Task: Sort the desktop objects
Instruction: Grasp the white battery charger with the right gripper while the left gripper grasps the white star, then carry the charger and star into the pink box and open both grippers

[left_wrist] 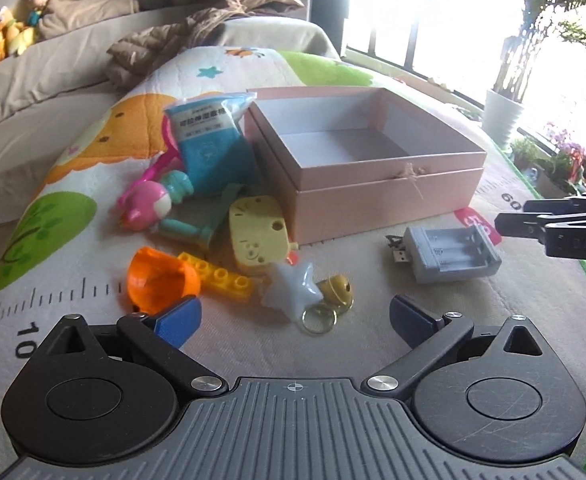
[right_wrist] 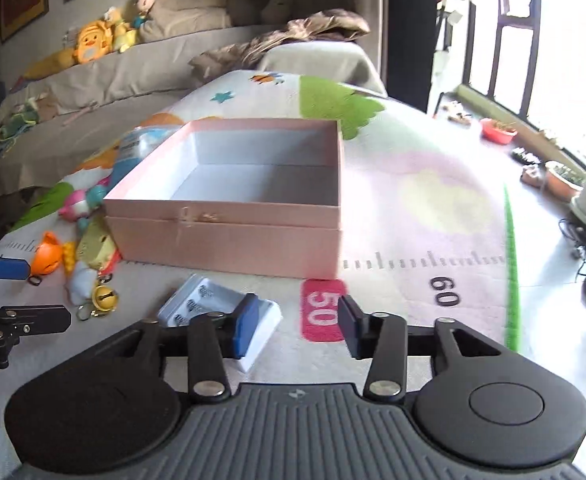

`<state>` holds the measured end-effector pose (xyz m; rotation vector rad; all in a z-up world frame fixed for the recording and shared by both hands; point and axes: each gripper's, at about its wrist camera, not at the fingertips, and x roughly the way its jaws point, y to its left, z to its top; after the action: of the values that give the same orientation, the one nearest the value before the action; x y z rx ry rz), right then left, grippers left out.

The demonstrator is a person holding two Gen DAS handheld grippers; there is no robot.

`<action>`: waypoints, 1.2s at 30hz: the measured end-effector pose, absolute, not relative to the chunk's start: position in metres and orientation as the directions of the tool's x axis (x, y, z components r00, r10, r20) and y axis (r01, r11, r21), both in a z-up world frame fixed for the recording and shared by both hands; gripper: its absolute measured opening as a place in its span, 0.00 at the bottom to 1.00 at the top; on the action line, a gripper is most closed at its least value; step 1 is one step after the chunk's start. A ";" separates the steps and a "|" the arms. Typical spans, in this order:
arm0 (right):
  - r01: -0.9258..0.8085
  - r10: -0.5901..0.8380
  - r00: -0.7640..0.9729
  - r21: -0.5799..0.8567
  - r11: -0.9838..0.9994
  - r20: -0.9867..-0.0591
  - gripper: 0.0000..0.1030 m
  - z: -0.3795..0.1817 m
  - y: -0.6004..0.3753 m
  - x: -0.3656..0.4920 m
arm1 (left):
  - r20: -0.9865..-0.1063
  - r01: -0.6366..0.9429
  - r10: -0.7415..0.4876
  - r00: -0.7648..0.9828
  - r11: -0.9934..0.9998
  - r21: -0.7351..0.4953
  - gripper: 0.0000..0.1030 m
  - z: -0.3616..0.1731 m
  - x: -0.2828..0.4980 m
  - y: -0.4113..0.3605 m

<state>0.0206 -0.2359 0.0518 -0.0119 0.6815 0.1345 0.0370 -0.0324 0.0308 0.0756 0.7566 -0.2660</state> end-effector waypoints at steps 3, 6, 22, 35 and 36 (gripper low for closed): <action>-0.139 0.145 0.775 0.057 0.989 -0.615 0.63 0.049 -0.240 0.008 | -0.709 0.246 -0.183 0.681 0.969 -0.013 0.72 0.025 0.051 -0.042; -0.150 0.142 0.770 0.039 0.988 -0.623 0.67 0.043 -0.236 0.002 | -0.725 0.226 -0.154 0.672 0.974 0.003 0.70 0.021 0.059 -0.046; -0.184 0.133 0.756 -0.013 0.983 -0.641 0.81 0.036 -0.206 0.008 | -0.729 0.311 -0.222 0.647 0.950 -0.014 0.32 0.026 0.015 -0.025; -0.144 0.085 0.722 -0.029 0.989 -0.686 1.00 0.031 -0.179 0.025 | -0.720 0.329 -0.210 0.661 0.944 0.026 0.68 0.030 -0.020 0.000; -0.130 0.085 0.714 -0.013 0.991 -0.695 1.00 0.029 -0.178 0.030 | -0.719 0.331 -0.217 0.660 0.943 0.019 0.72 0.031 -0.021 -0.001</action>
<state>0.0296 -0.1777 0.0287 -0.0622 0.7669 0.1194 -0.0208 -0.0006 0.0307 0.1531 0.7913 -0.3117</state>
